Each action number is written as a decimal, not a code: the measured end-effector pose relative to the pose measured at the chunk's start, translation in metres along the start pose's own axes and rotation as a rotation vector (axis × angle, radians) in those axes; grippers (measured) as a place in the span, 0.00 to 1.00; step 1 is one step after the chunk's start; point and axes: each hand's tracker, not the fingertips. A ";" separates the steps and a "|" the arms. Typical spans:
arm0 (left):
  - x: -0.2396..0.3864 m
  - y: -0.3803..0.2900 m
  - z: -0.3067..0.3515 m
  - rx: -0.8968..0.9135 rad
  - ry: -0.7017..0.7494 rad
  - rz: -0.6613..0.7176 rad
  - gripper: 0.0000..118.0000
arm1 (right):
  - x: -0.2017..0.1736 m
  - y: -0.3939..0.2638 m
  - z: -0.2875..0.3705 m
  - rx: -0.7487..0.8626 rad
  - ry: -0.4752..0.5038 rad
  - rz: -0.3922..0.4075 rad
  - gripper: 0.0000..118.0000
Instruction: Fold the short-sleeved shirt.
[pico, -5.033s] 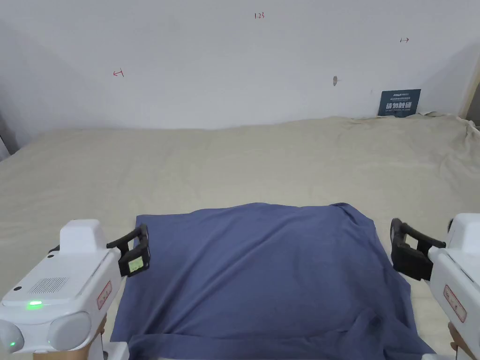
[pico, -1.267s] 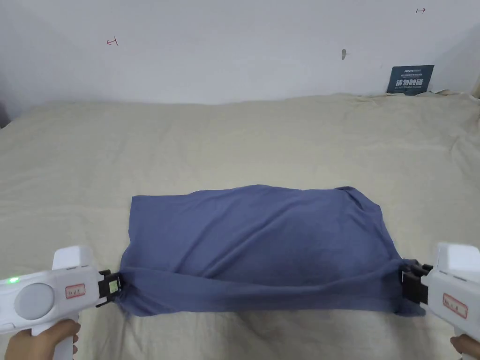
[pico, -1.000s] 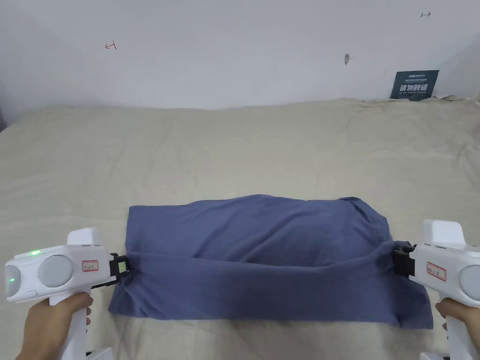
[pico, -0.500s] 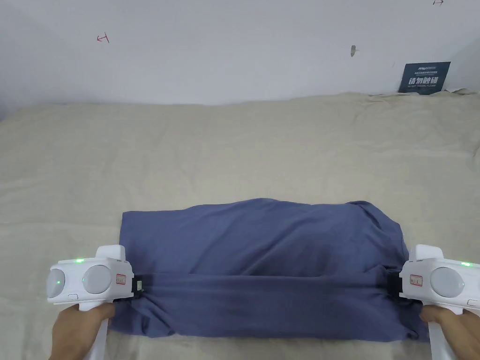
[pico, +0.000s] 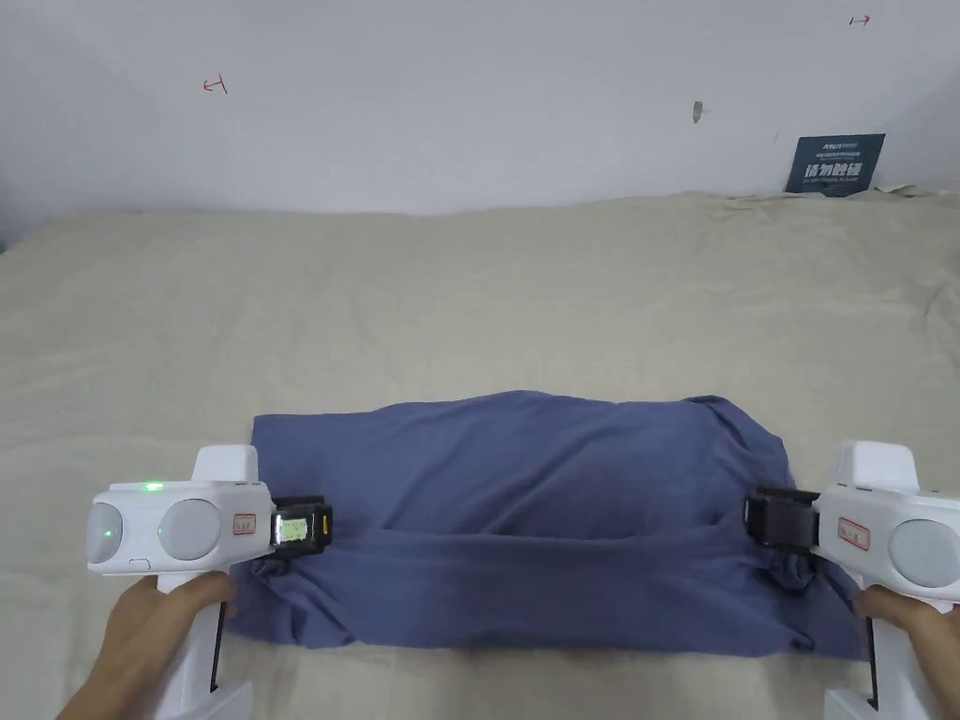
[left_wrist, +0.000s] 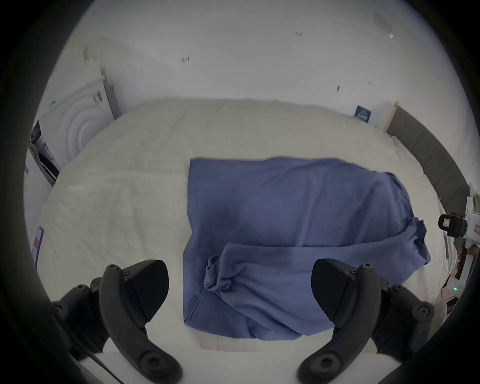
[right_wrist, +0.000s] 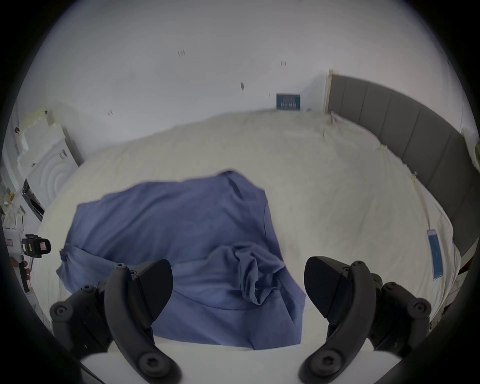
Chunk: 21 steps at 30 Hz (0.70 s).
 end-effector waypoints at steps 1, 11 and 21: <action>0.001 0.001 0.009 0.026 -0.001 0.002 0.97 | -0.001 0.002 0.011 0.027 0.003 0.003 0.89; 0.005 -0.027 0.110 0.318 0.003 -0.006 0.66 | -0.008 -0.003 0.120 0.309 0.028 0.029 0.48; -0.002 -0.071 0.128 0.290 -0.023 0.004 0.00 | -0.007 -0.038 0.149 0.396 -0.011 0.058 0.00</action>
